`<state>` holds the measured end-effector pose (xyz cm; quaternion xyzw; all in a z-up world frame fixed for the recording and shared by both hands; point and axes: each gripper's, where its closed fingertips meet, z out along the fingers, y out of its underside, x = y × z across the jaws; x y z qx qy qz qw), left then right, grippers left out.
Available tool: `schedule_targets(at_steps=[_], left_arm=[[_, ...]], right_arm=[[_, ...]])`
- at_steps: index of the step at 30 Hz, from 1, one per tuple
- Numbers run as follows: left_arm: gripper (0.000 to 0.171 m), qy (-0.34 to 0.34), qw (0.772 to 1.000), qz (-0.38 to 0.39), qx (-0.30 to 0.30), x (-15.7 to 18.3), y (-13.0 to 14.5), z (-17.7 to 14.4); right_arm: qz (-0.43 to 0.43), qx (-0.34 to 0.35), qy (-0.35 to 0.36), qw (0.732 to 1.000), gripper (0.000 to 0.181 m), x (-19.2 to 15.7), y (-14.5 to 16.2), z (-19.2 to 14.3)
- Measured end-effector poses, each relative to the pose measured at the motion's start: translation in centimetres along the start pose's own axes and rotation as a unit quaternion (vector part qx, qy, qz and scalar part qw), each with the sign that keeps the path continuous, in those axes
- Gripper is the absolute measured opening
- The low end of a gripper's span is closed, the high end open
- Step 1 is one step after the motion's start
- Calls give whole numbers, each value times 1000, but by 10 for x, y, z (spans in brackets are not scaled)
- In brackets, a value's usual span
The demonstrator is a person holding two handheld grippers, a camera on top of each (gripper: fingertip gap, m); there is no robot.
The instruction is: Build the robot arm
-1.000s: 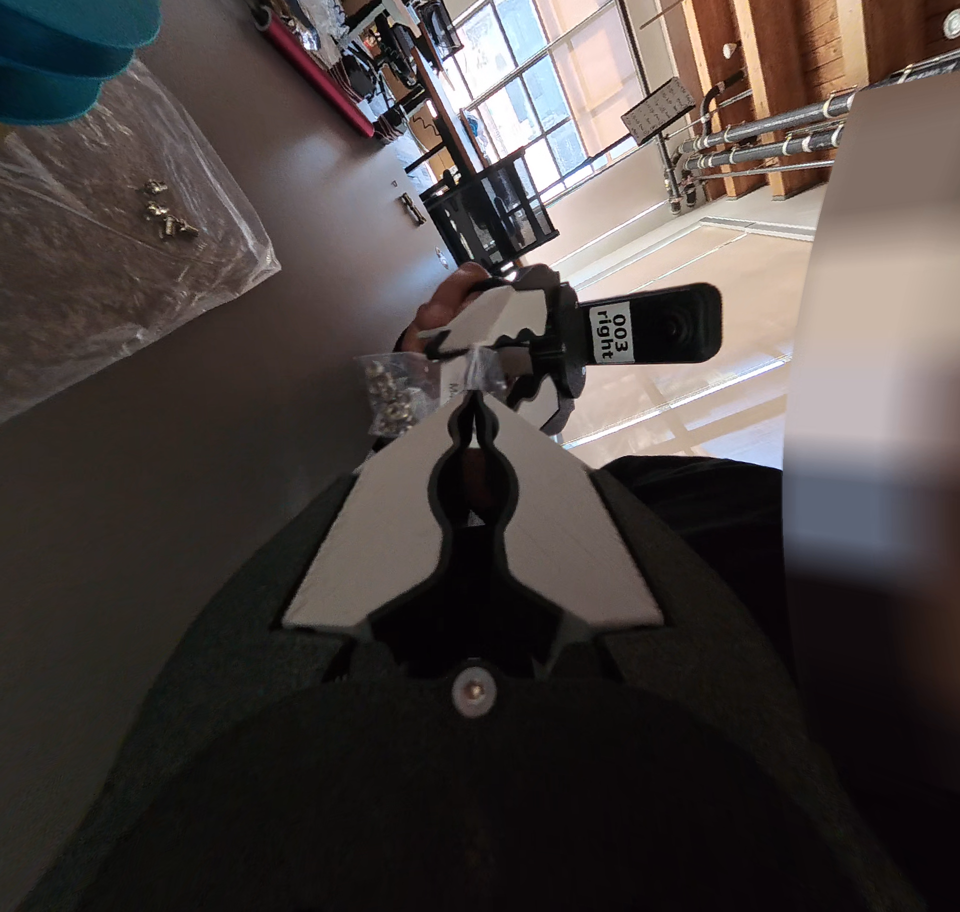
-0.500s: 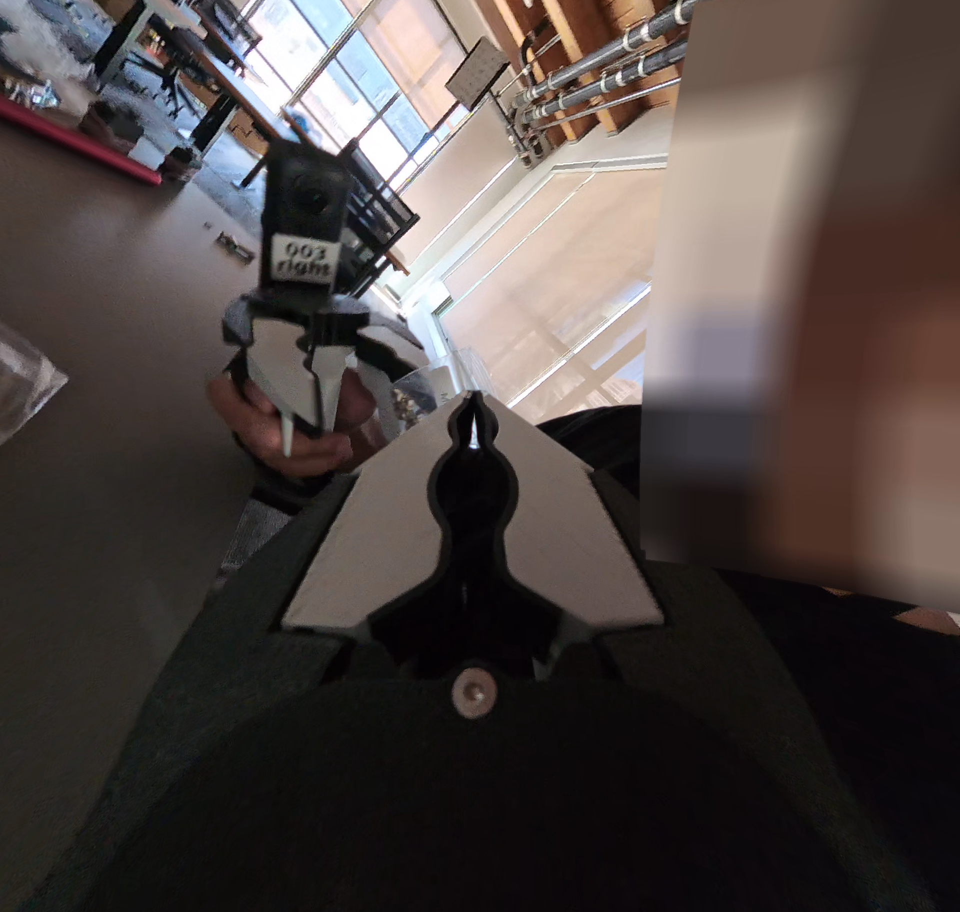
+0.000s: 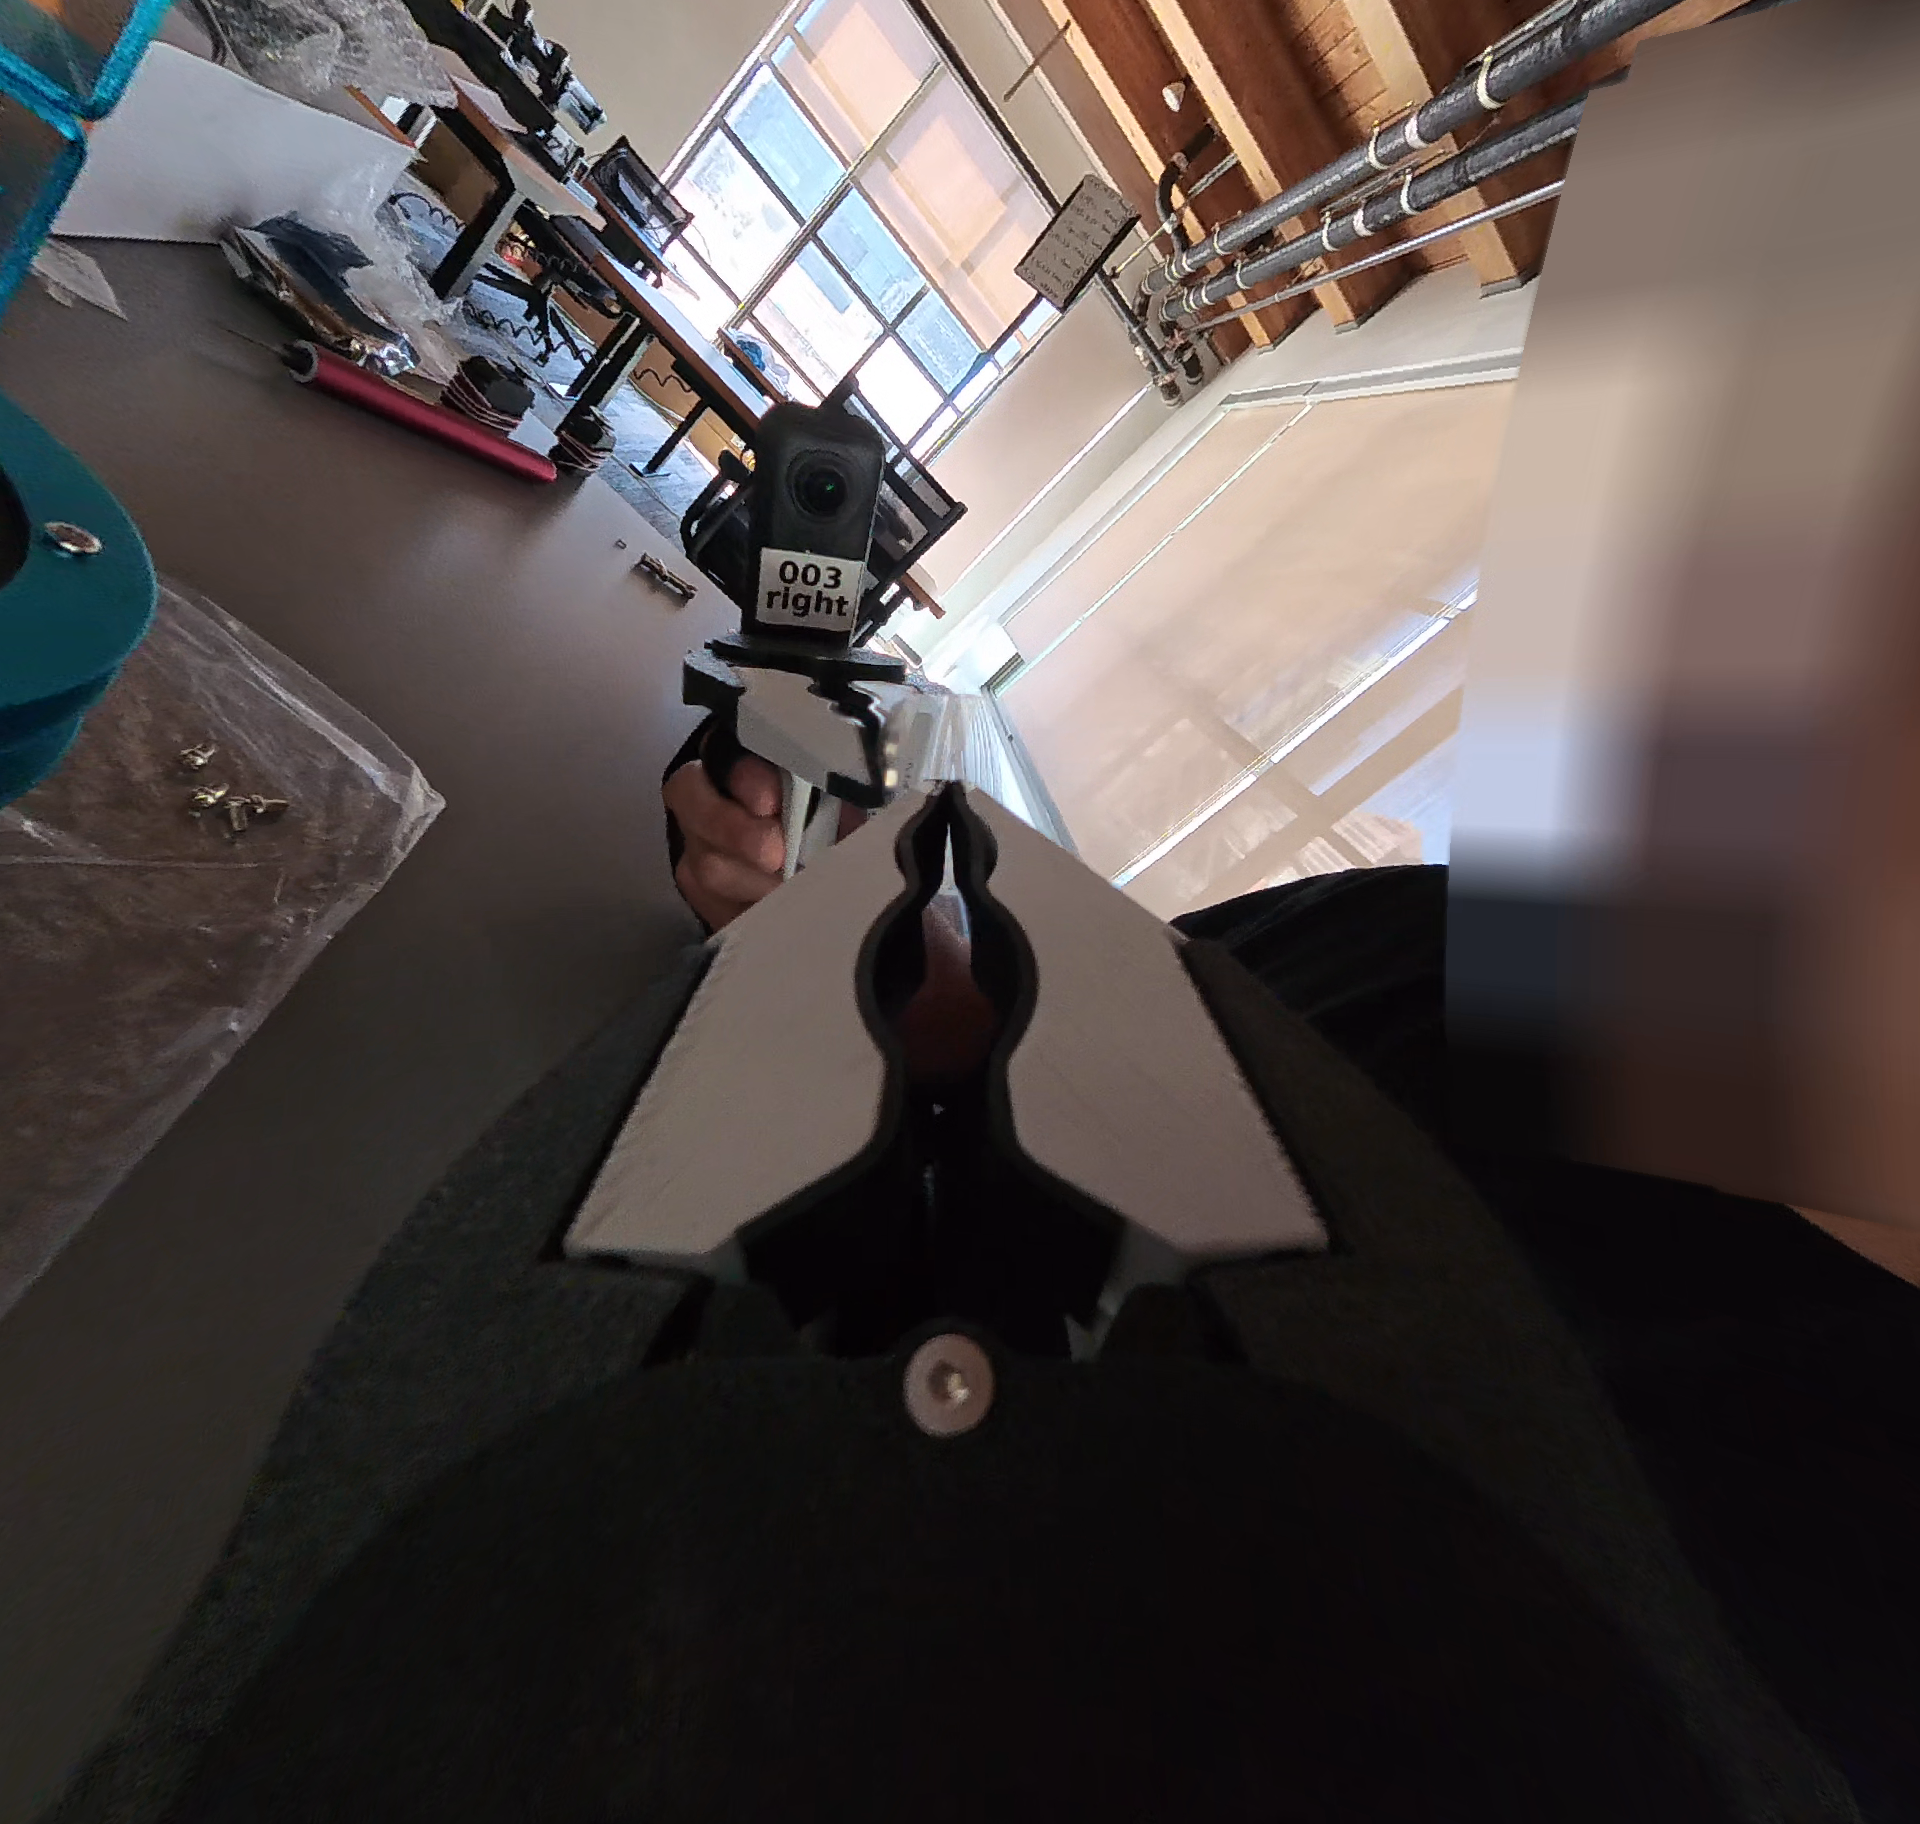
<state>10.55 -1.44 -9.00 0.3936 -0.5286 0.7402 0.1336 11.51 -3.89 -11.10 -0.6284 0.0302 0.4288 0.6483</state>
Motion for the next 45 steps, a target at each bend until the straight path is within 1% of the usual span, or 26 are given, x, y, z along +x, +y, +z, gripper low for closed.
schedule_targets(at_steps=[5, 8, 9, 12, 14, 17, 19, 22, 24, 26, 27, 28, 31, 34, 36, 39, 41, 45], left_arm=[[0, -54, 998, 38, -7, -22, -1, 3], [0, -89, 994, 59, -20, -39, 0, 7], [2, -106, 992, 68, -25, -46, 1, 8], [18, -168, 980, 100, -34, -69, 1, 8], [18, -191, 974, 119, -38, -77, 2, 7], [18, -224, 961, 156, -50, -86, 7, 7], [17, -256, 946, 189, -65, -94, 11, 7], [16, -307, 914, 248, -91, -106, 15, 7], [16, -342, 887, 291, -107, -113, 13, 10], [17, -375, 857, 331, -125, -121, 10, 14], [20, -390, 842, 347, -134, -125, 8, 17], [27, -400, 831, 360, -142, -129, 7, 20], [38, -406, 810, 392, -159, -136, 5, 39], [42, -405, 794, 416, -181, -145, 7, 59], [42, -402, 793, 418, -188, -148, 9, 67], [42, -407, 795, 413, -180, -154, 5, 73], [45, -410, 789, 423, -175, -156, 0, 77], [53, -414, 774, 435, -200, -168, 1, 88]], right_arm=[[-8, -14, 38, 999, 1, 12, -2, -8], [-28, -51, 76, 995, 2, 25, -2, -18], [-36, -63, 86, 994, 2, 30, -5, -23], [-44, -101, 120, 987, 2, 51, -15, -45], [-55, -148, 144, 977, 2, 69, -17, -61], [-77, -223, 179, 955, 2, 106, -21, -87], [-78, -256, 182, 946, 2, 125, -25, -99], [-107, -313, 170, 928, 2, 144, -25, -106], [-126, -331, 131, 926, 2, 144, -21, -101], [-137, -349, 123, 919, 2, 148, -15, -99], [-146, -358, 127, 913, 2, 151, -11, -100], [-154, -363, 129, 910, 2, 152, -7, -101], [-157, -372, 142, 904, 2, 153, -2, -108], [-154, -365, 148, 906, 2, 153, -4, -111], [-157, -358, 147, 908, 2, 151, -6, -113], [-155, -350, 143, 913, 2, 148, -9, -114], [-162, -352, 144, 911, 2, 148, -8, -115], [-170, -358, 143, 907, 2, 148, -5, -115]])
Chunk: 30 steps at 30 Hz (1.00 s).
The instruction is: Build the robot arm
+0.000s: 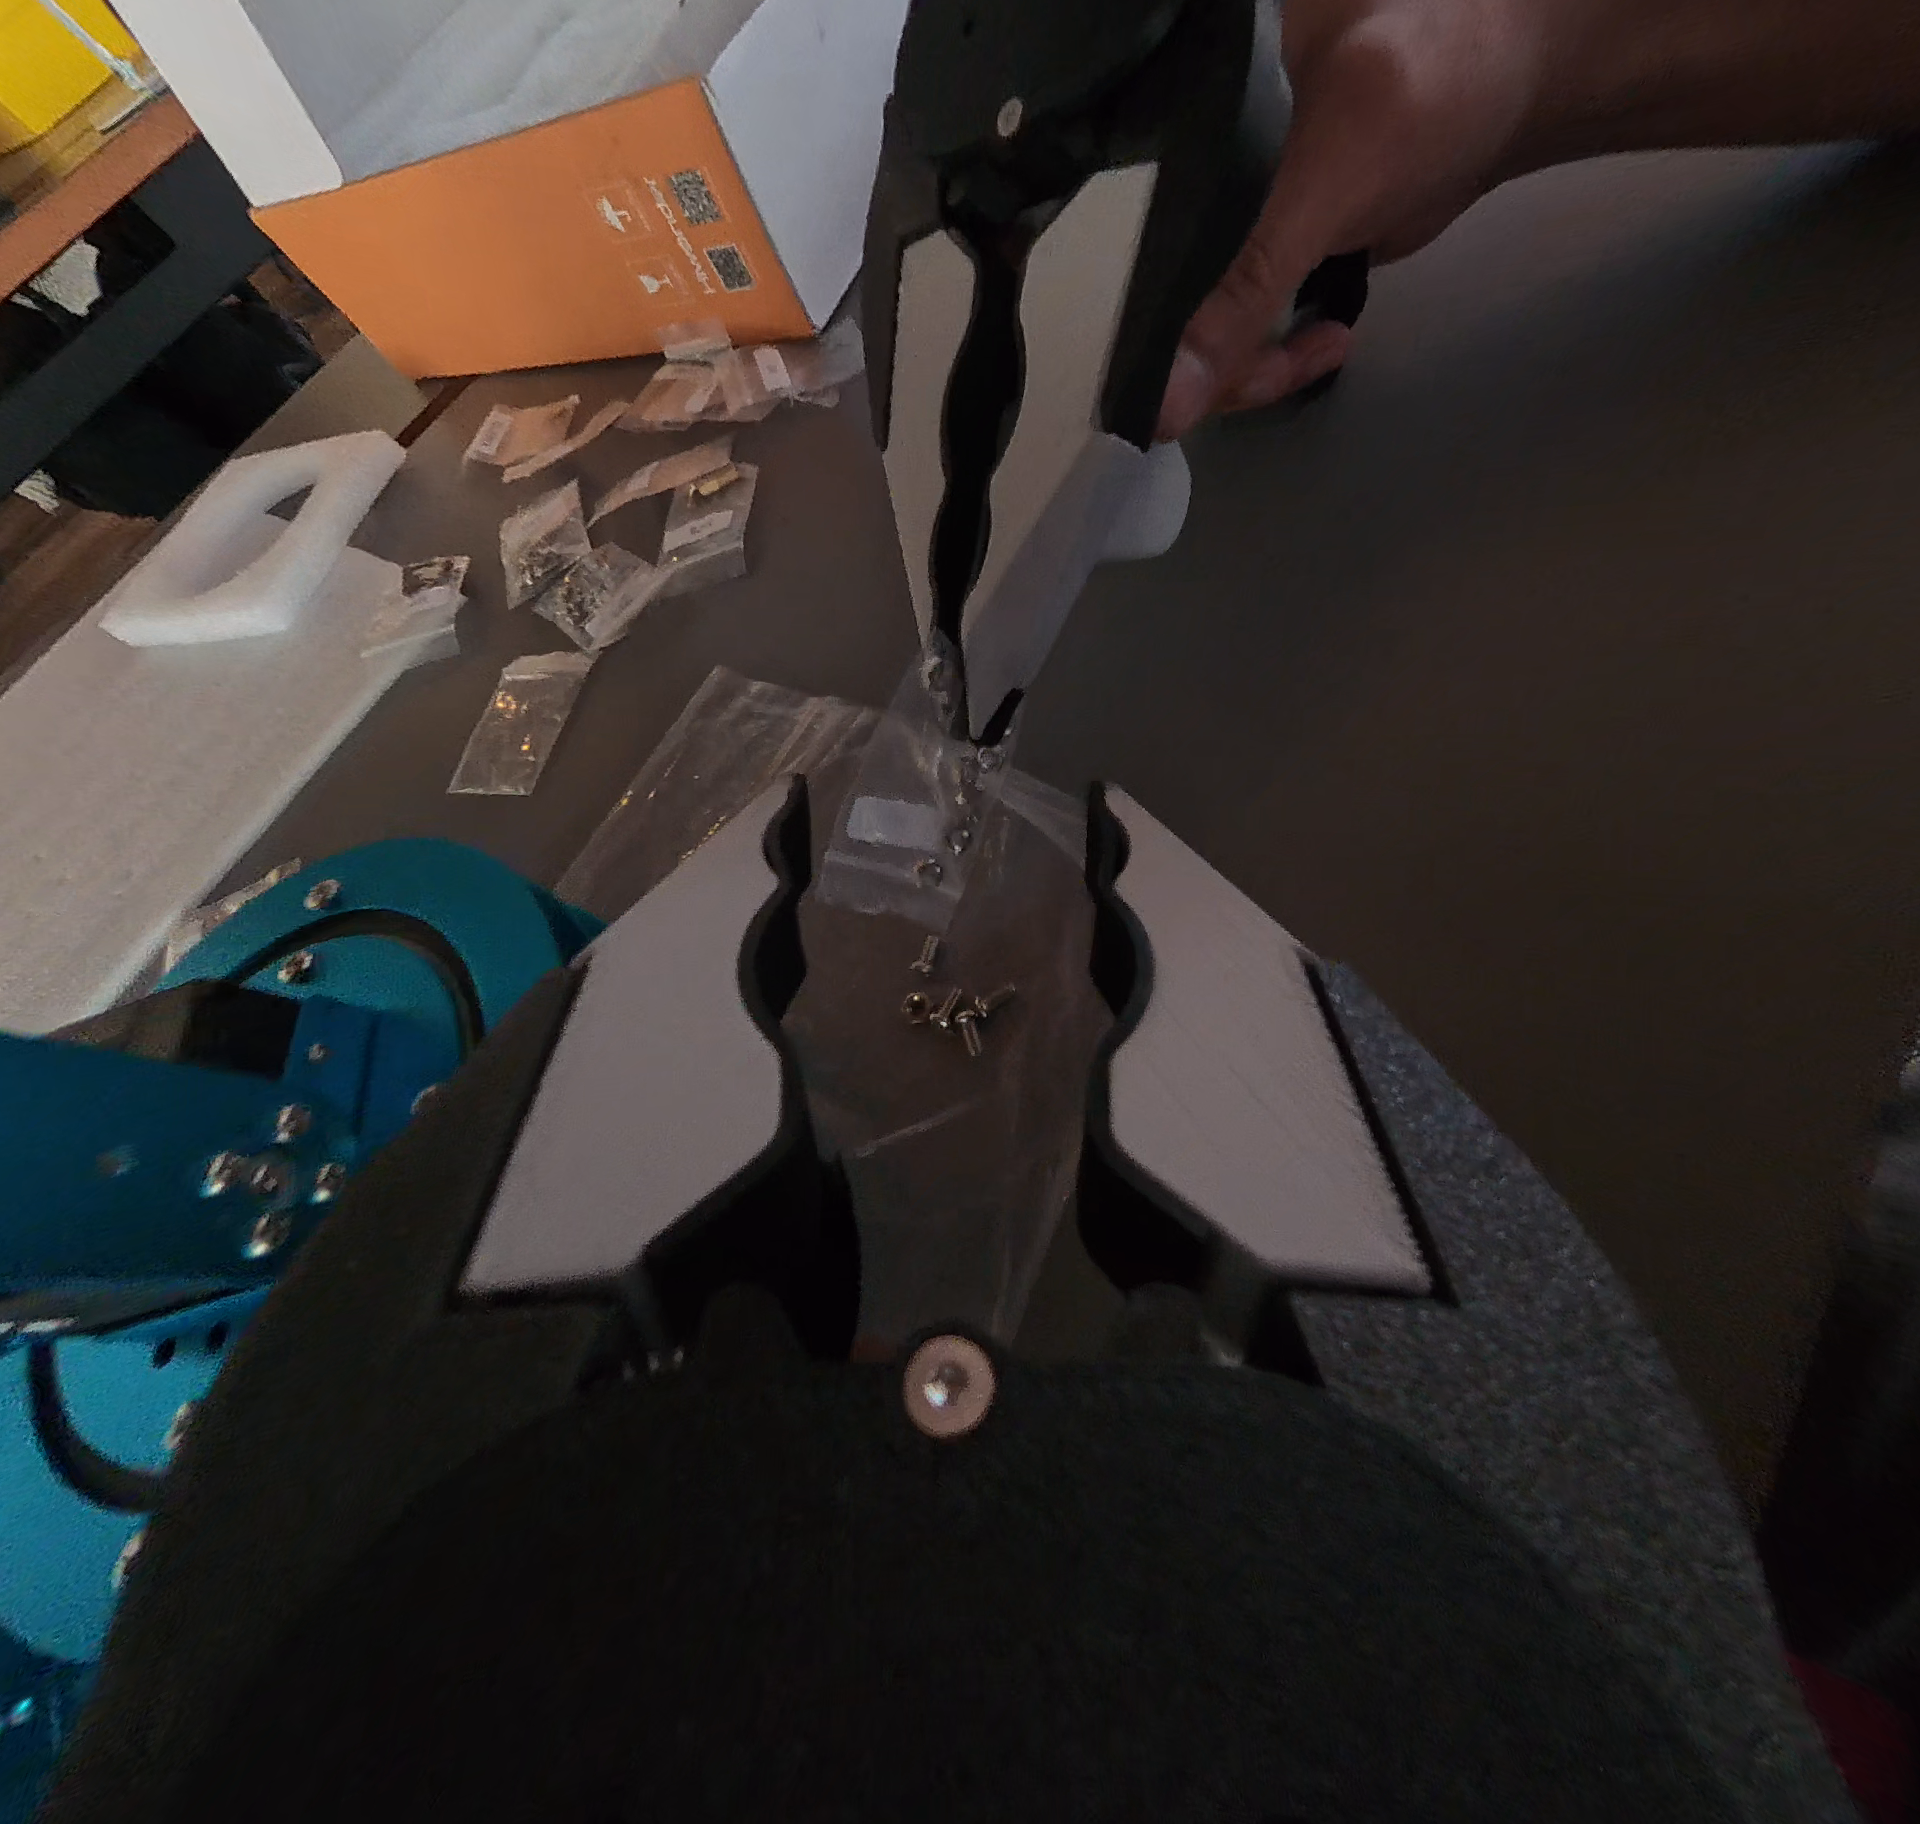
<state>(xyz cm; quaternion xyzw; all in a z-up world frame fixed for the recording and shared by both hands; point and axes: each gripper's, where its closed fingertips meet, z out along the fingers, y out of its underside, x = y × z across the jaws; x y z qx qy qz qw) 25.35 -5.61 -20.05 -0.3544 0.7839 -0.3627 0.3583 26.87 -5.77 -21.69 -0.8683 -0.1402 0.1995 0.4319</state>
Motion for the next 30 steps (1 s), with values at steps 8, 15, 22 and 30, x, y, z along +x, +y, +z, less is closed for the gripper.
schedule_targets(at_steps=[8, 15, 22, 30], left_arm=[[58, 40, 997, -19, -57, 11, 19, 15], [47, 58, 998, -6, -35, 17, 14, 6], [44, 31, 999, -12, -19, 1, 14, -10], [22, 73, 993, -65, 67, -13, -1, -38]], right_arm=[[-8, -19, 19, 1000, 2, 4, 7, 3], [1, -14, 38, 999, 2, 12, 6, -1], [-8, 11, 21, 1000, 2, 4, -2, -5], [-11, 76, -77, 994, 2, -22, -19, -18]])
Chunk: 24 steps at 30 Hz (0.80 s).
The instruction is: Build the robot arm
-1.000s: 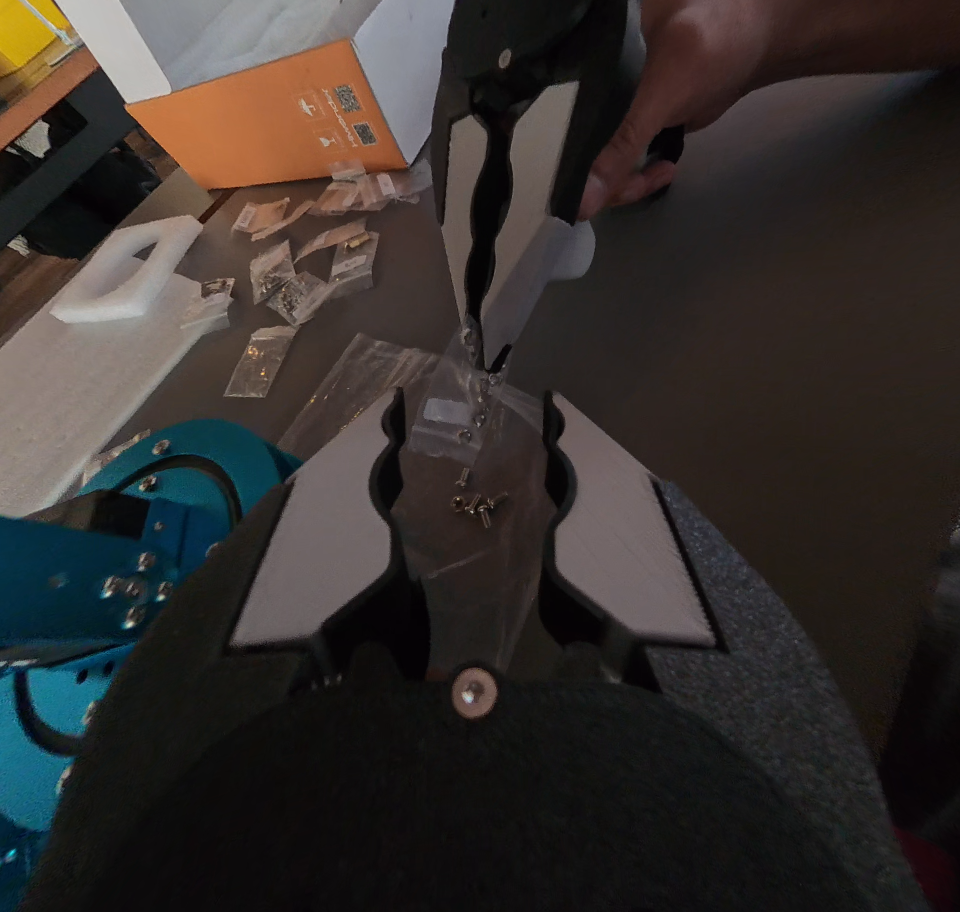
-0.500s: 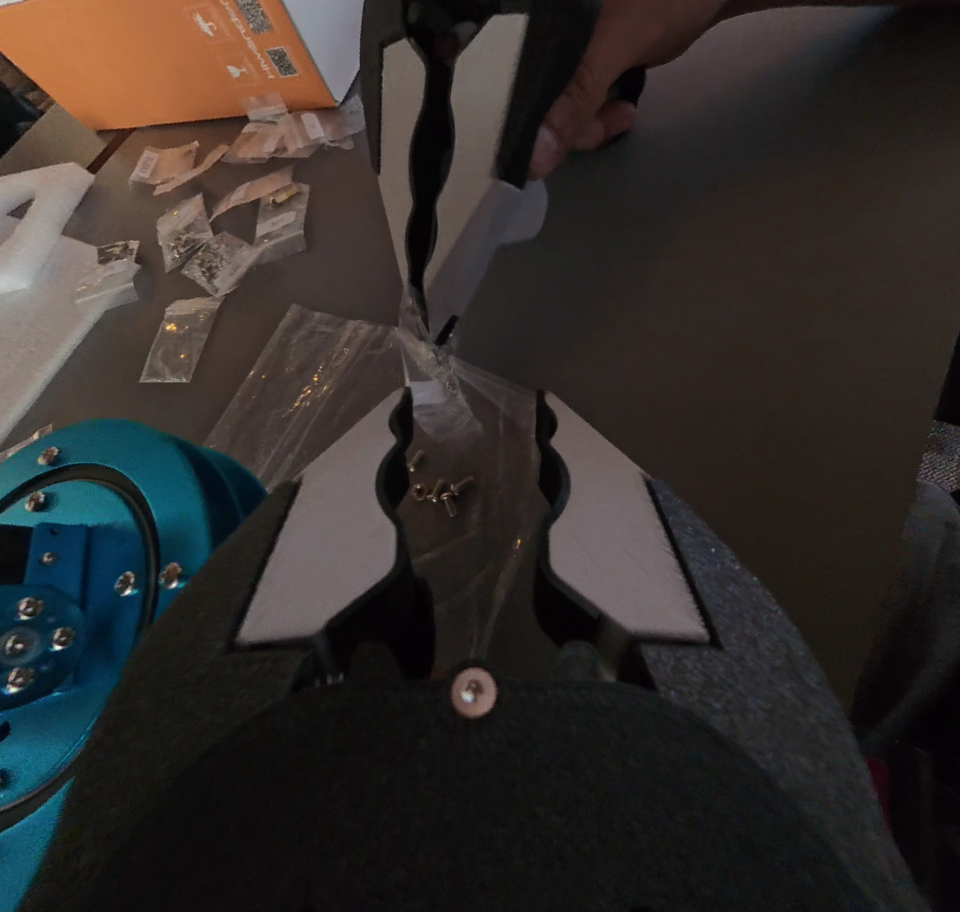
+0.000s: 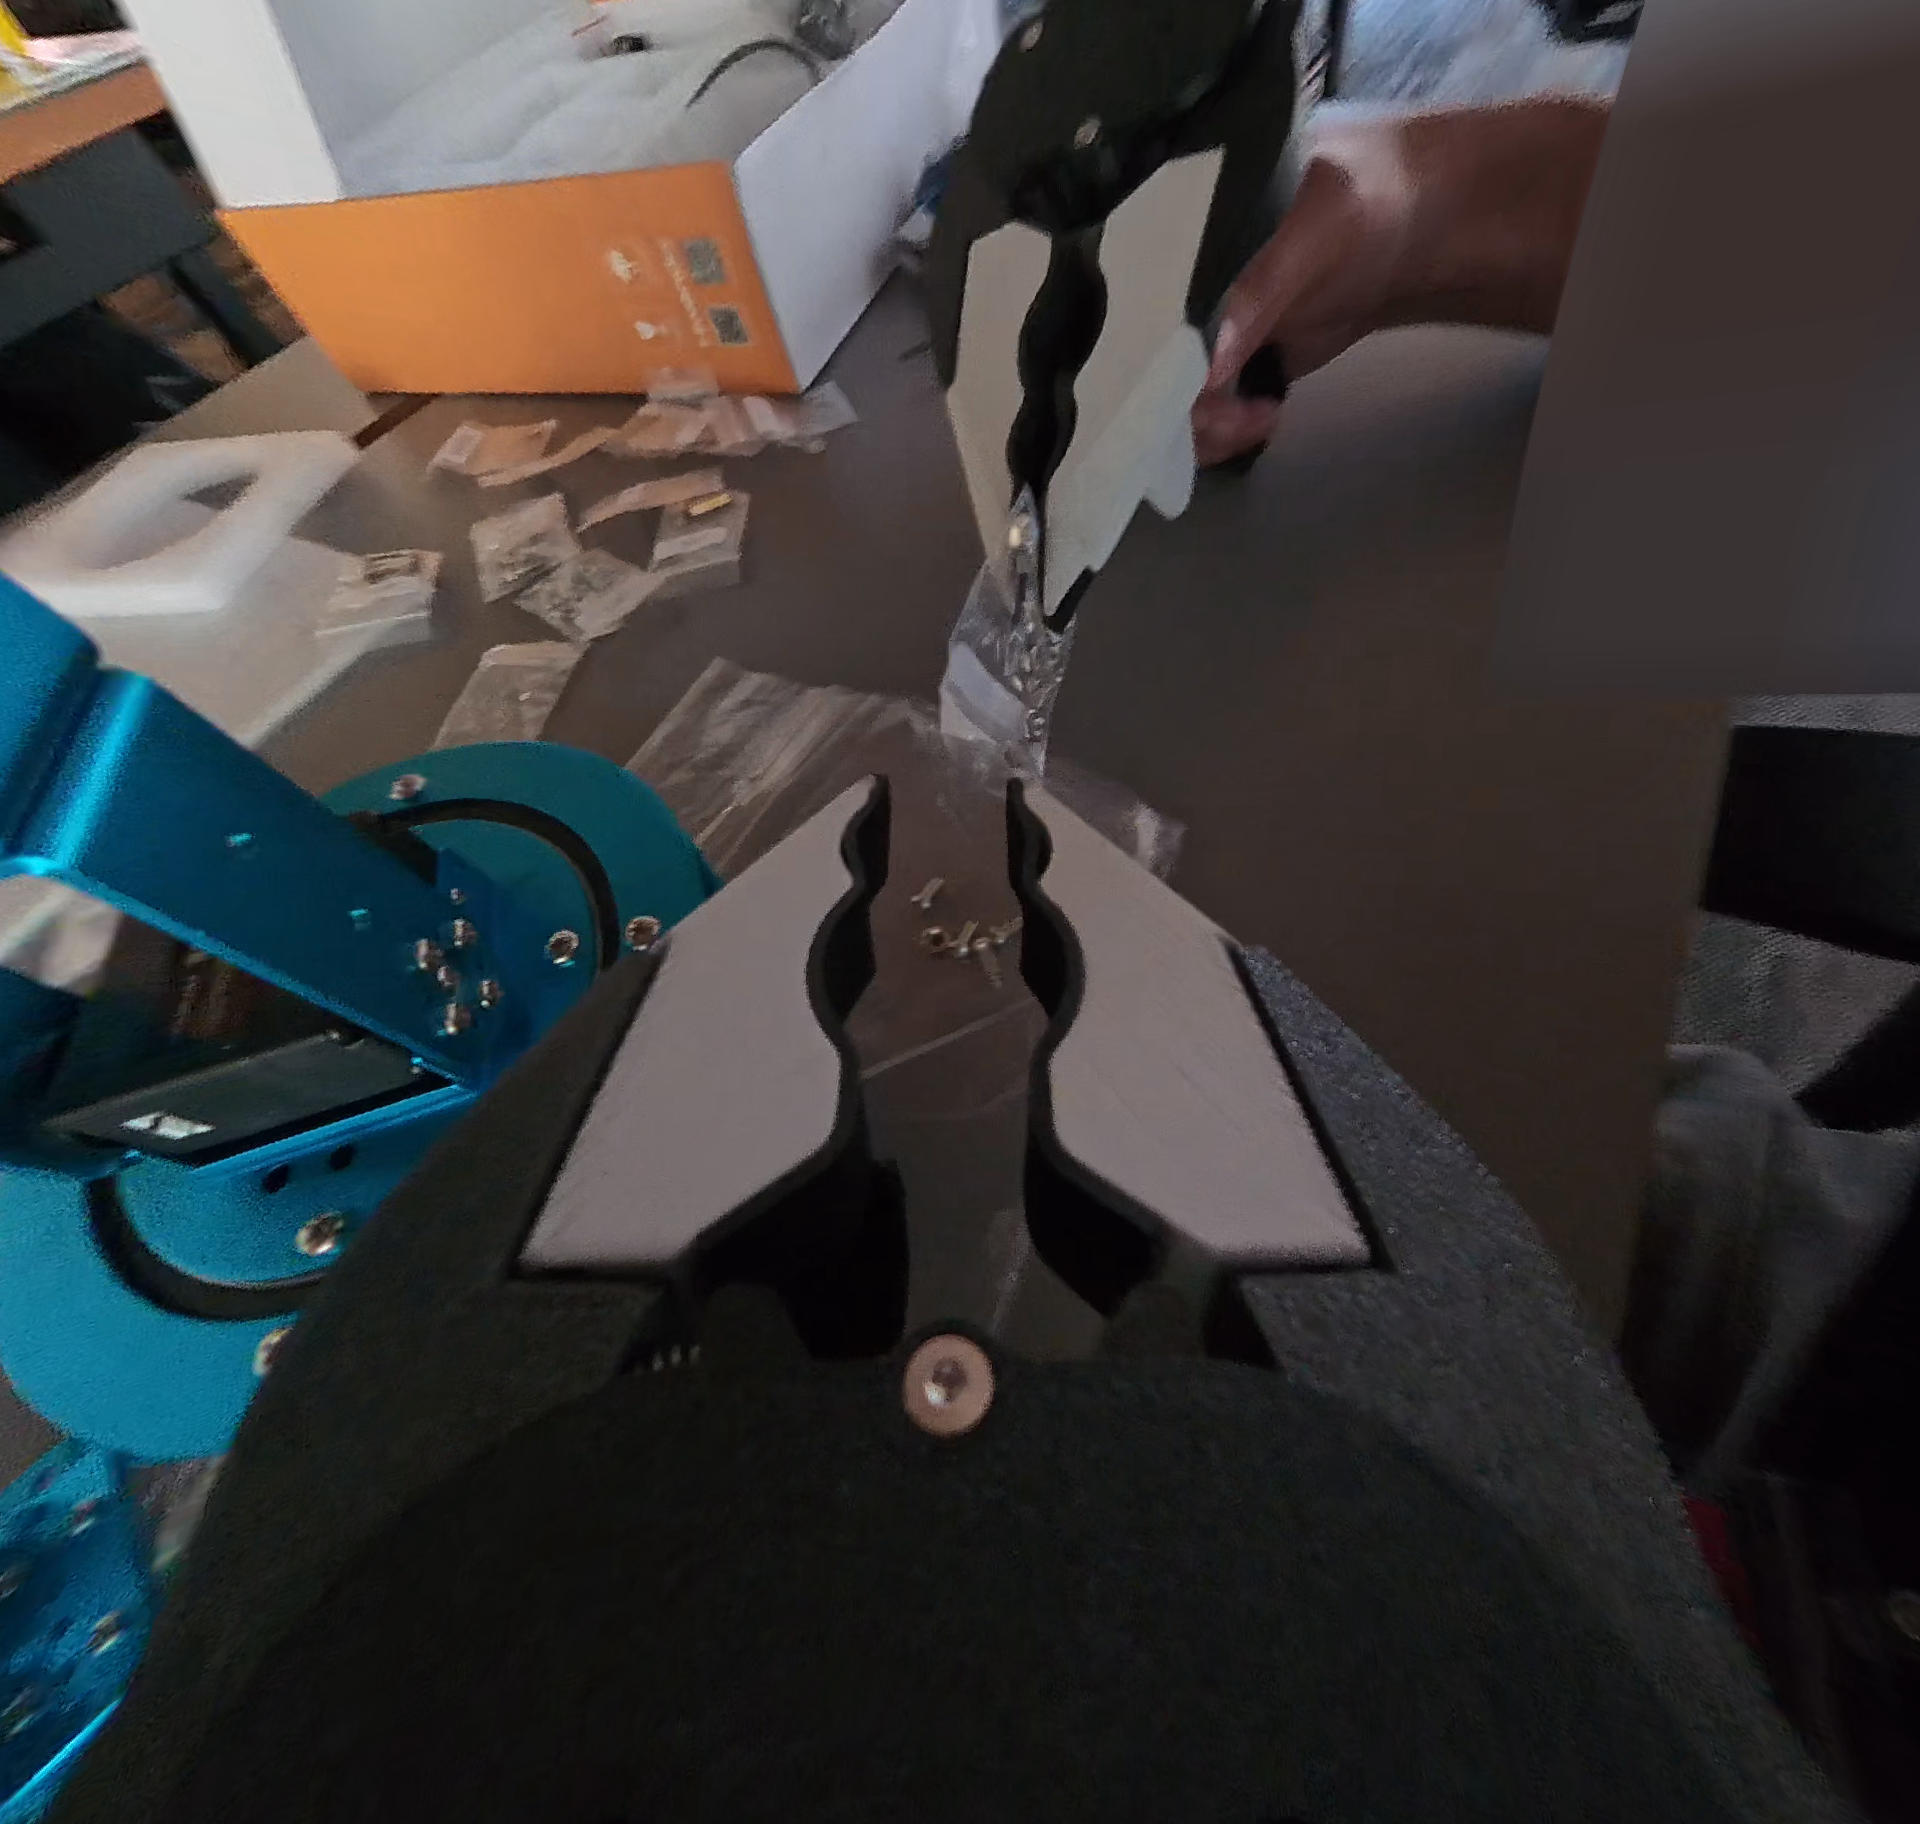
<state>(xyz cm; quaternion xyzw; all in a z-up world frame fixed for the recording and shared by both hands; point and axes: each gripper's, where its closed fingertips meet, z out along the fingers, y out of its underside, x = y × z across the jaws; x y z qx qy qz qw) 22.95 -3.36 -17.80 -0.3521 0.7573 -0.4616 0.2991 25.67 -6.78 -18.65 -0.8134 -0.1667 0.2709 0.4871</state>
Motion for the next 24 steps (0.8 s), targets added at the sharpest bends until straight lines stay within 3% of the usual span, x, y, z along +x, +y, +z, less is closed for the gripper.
schedule_targets(at_steps=[4, 9, 14, 18, 24], left_arm=[[22, 69, 996, -55, 29, 9, -10, -3], [22, 82, 995, -55, 28, 10, -12, 2], [18, 142, 986, -81, 38, 27, -17, 4], [3, 193, 974, -108, 43, 41, -21, 2], [0, 147, 982, -109, 46, 18, -17, 4]], right_arm=[[8, 29, -43, 999, 2, -12, -9, -3], [6, 38, -65, 997, 2, -20, -12, -4], [10, 43, -80, 996, 2, -25, -14, -3], [10, 52, -85, 995, 2, -27, -17, -4], [3, 50, -57, 997, 2, -19, -18, -4]])
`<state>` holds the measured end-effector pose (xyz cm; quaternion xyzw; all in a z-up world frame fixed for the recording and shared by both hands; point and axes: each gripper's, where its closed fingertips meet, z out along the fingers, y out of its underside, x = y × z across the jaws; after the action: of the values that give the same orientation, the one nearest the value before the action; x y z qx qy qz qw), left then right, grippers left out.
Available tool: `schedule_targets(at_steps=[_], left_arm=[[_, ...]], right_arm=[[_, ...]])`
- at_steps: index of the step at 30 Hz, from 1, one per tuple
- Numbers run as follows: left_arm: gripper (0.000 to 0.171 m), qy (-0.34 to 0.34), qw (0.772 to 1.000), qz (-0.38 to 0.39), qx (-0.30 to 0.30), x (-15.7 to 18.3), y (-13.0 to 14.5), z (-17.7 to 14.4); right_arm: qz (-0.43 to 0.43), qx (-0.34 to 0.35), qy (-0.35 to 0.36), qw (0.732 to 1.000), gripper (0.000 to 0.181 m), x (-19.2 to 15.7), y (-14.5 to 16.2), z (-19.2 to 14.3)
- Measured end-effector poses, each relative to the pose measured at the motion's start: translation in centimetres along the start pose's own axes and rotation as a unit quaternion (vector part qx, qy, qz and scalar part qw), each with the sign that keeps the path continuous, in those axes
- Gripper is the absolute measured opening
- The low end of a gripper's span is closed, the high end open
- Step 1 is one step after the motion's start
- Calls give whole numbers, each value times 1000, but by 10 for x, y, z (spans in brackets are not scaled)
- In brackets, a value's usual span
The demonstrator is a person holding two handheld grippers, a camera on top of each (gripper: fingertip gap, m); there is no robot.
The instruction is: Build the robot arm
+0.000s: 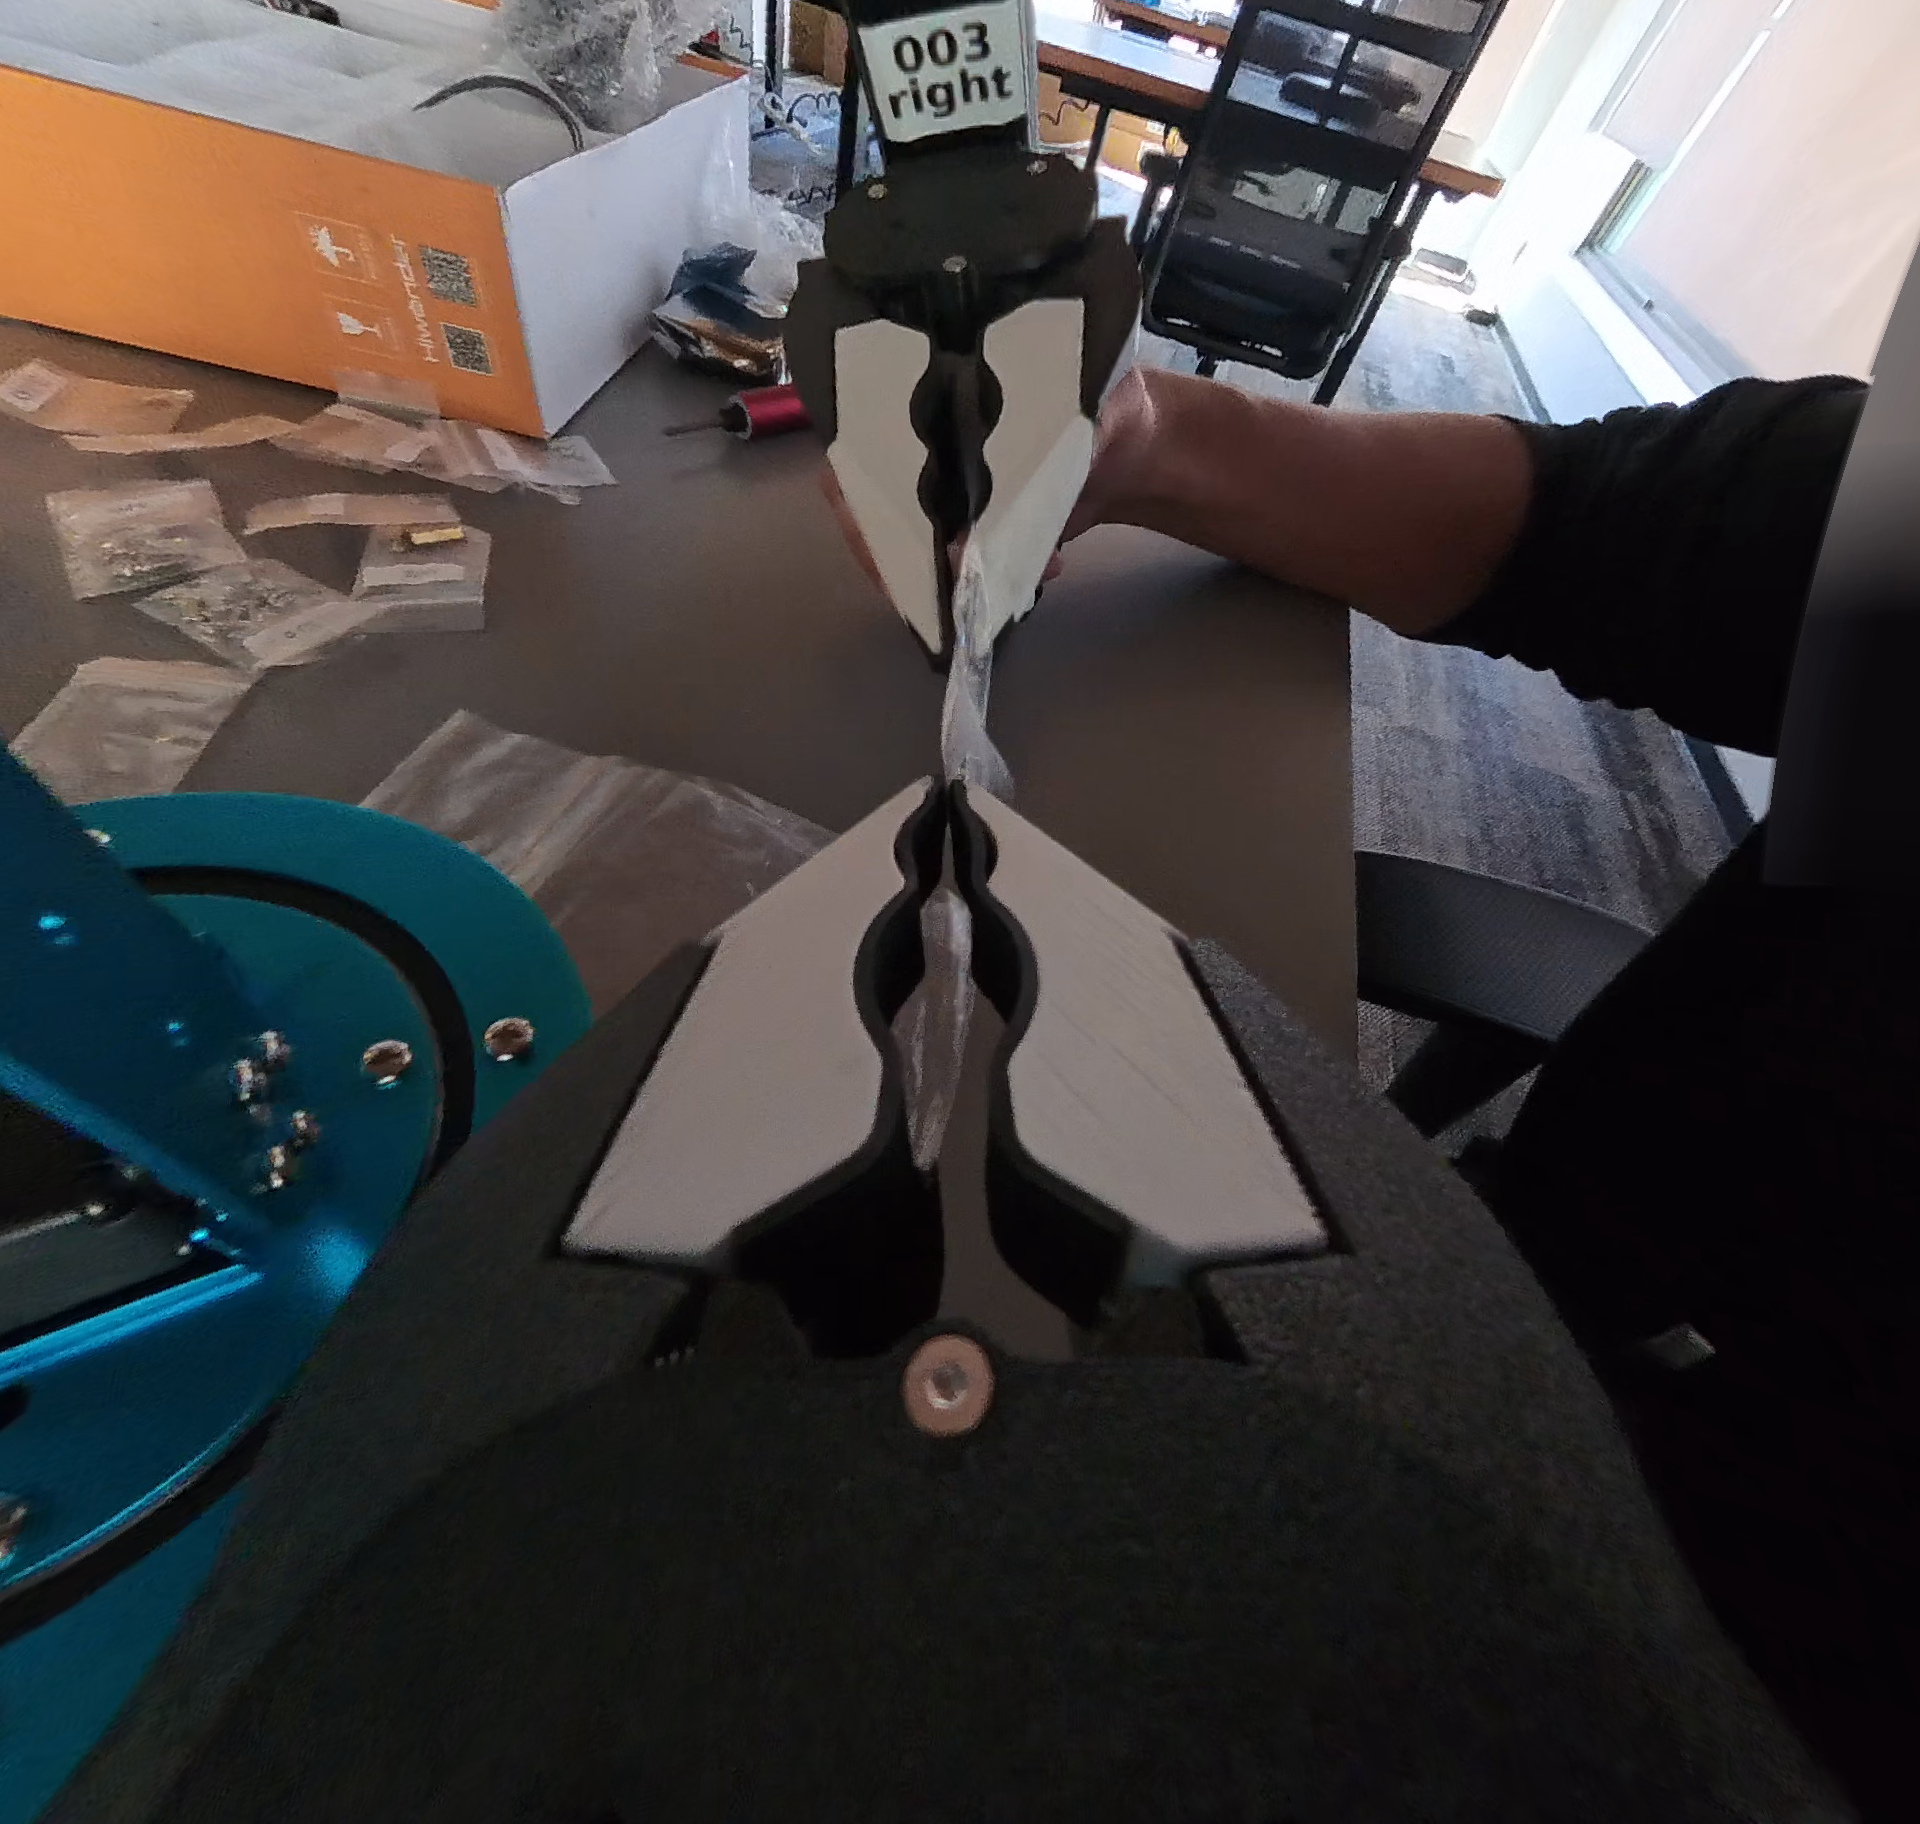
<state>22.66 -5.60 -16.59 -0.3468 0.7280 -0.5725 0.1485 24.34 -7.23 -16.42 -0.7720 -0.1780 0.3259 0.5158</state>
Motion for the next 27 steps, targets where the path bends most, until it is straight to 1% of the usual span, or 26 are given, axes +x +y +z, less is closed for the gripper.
schedule_targets(at_steps=[2, 4, 6, 9, 11, 13, 16, 19, 21, 23, 25, 27], left_arm=[[0, -19, 999, 31, -9, -1, 4, 2], [0, 14, 999, 35, -10, 13, 5, 5], [0, 52, 998, 18, 3, 25, -1, 4], [0, 58, 997, -40, 36, 13, -13, -5], [0, 71, 995, -61, 35, 13, -13, -5], [0, 46, 998, -40, 28, 9, -8, -3], [0, 5, 1000, -27, 4, -2, 2, 0], [2, -46, 999, 8, -21, -12, 13, -1], [14, -73, 996, 24, -34, -17, 19, -2], [19, -88, 995, 42, -35, -16, 19, -4], [27, -108, 990, 73, -44, -14, 21, -3], [36, -138, 981, 118, -68, -15, 25, 2]], right_arm=[[3, 1, 7, 1000, 2, 3, 0, 0], [7, 4, 3, 1000, 1, 2, -1, 1], [6, 8, -9, 1000, 2, -4, -4, 5], [8, 28, -26, 999, 2, -8, -10, -4], [3, 20, -17, 1000, 2, -7, -9, -2], [3, 16, -12, 1000, 2, -6, -8, -3], [5, -7, 11, 1000, 2, 2, 0, 0], [14, -48, 48, 998, 2, 16, 14, 0], [19, -83, 81, 993, 2, 27, 26, -1], [30, -96, 98, 990, 2, 35, 32, -2], [34, -116, 121, 985, 2, 42, 38, -2], [34, -139, 137, 980, 2, 46, 45, -1]])
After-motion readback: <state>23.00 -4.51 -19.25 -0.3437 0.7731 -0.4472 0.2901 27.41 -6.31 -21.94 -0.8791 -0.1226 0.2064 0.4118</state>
